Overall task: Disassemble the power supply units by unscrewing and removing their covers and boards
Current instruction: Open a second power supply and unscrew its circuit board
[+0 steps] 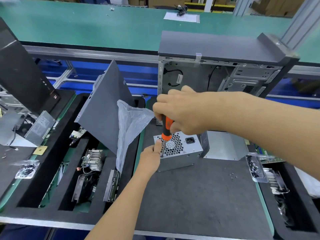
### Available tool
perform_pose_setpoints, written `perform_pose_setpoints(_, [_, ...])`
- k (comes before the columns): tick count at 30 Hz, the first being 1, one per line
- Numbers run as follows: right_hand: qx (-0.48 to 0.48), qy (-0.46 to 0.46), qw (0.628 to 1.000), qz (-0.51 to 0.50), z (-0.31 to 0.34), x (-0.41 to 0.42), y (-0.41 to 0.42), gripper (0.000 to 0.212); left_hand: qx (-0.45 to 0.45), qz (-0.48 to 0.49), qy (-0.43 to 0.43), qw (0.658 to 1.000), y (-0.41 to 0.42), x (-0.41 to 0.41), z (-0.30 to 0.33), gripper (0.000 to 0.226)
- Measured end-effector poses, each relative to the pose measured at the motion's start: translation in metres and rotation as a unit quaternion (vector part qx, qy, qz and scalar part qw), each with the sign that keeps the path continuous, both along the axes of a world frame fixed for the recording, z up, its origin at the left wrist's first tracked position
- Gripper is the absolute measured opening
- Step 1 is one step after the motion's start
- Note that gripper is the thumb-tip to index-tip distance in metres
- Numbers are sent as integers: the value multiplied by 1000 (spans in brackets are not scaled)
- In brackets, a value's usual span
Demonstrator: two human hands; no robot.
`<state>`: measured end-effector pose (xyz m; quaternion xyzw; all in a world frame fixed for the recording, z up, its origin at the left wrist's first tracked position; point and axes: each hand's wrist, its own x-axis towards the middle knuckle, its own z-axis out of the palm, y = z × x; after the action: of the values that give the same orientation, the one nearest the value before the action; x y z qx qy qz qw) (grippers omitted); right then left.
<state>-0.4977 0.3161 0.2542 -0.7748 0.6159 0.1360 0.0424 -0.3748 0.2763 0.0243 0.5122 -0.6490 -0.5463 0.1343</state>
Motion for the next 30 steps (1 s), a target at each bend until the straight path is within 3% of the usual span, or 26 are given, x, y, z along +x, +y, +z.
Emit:
perform_pose_setpoints(2, [14,0,999,-33,0,-3,4,37,-1,-3,0,1000,0,0,1,53])
perform_pose_setpoints(5, [-32,66,989,-131,3,1,10,74,-6,-2,-3,1000,0,0,2,54])
perform_pose_setpoints(8, [-73,204,974,-60,4,9,11,76,-3,0,-6,1000,-2,-1,2,54])
perform_pose_setpoints(13, [-113,132,985,2,1,9,8,48,5,-7,-8,1000,-4,-1,1,52])
perform_pose_setpoints(17, [-10,-57,998,-28,3,8,3,42,5,-8,1,1000,-3,-1,3,53])
perform_pose_setpoints(19, [30,-98,993,-56,4,9,3,44,9,-7,-4,1000,-4,-1,4,54])
perform_pose_setpoints(22, [25,-37,991,-126,4,9,8,60,9,-10,-11,1000,-4,0,3,53])
perform_pose_setpoints(24, [-32,87,983,-158,7,10,11,73,4,-8,-11,1000,-4,-1,2,54])
perform_pose_setpoints(26, [-69,191,973,-108,6,12,11,67,5,-3,-17,1000,-4,-1,2,55])
perform_pose_setpoints(30, [-93,148,981,-87,2,8,9,56,10,-6,-16,1000,-4,-1,1,54])
